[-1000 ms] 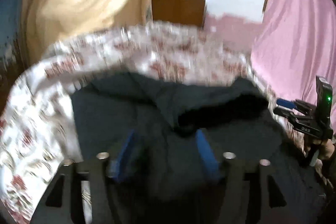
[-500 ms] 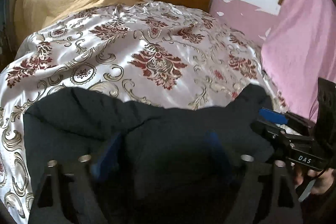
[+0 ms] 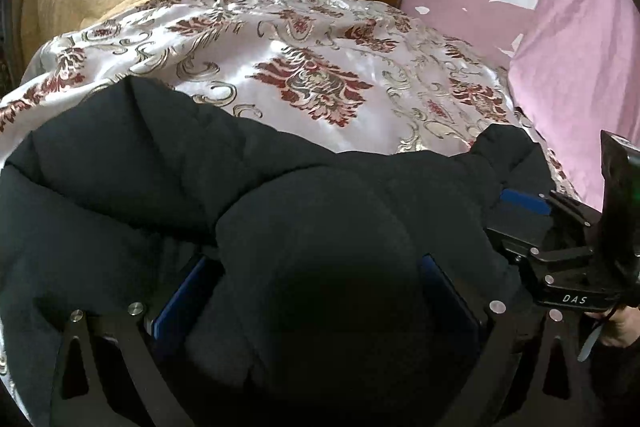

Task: Fold large clothes

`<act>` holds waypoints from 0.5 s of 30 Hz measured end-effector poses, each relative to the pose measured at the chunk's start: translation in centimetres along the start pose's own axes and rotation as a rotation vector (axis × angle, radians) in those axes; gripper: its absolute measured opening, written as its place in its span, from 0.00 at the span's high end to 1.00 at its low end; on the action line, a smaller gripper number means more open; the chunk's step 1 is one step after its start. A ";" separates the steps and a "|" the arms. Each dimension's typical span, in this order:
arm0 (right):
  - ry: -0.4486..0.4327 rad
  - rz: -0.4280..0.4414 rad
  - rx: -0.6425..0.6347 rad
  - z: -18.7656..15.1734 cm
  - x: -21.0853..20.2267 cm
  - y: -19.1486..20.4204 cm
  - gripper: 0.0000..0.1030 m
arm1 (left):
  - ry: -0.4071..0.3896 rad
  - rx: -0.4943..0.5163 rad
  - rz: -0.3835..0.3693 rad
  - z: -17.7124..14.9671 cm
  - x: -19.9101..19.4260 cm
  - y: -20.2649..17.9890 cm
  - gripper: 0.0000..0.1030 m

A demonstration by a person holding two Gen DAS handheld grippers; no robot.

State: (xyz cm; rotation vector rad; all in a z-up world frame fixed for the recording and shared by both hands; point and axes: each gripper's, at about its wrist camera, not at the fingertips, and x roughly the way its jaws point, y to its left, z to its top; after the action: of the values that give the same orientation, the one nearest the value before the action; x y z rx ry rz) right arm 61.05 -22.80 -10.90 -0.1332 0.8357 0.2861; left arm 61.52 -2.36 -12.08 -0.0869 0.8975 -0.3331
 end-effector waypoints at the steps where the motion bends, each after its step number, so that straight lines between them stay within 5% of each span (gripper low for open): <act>1: 0.001 0.002 0.004 0.0 0.4 -0.2 0.32 | -0.002 0.001 0.012 -0.1 0.4 0.0 0.00; 6: -0.027 -0.028 0.006 -0.3 1.4 0.2 0.32 | -0.020 0.023 0.064 -0.4 1.3 -0.6 0.00; 15: -0.061 -0.027 0.022 -0.5 1.5 0.0 0.31 | -0.056 0.004 0.040 -0.7 1.5 0.0 0.00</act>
State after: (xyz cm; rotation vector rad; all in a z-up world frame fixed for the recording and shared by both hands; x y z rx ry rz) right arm 61.61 -22.67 -12.34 -0.1147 0.7758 0.2545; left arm 61.79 -2.81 -13.63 -0.0737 0.8416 -0.2936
